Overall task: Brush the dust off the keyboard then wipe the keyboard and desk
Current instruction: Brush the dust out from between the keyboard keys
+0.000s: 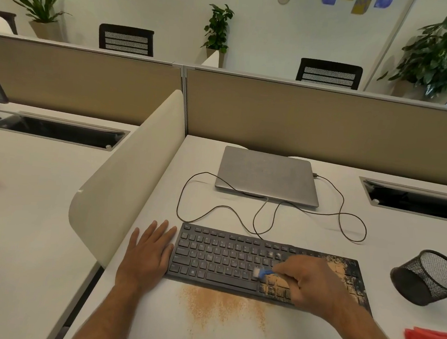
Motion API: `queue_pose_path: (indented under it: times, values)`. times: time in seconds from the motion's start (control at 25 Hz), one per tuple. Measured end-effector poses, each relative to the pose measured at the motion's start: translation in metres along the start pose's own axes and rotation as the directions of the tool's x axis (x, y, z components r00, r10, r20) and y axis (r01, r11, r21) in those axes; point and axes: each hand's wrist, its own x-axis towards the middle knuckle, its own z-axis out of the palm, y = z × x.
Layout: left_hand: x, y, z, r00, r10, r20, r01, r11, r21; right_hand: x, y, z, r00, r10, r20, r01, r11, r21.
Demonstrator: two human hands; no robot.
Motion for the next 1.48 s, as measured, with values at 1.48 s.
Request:
queue_pose_path:
  times: [1.48]
  values:
    - [-0.0005, -0.0004, 0.0000, 1.000, 0.001, 0.021, -0.002, 1.000, 0.021, -0.0005, 0.0011, 0.0029, 0.995, 0.095, -0.025, -0.094, 0.995, 0.030]
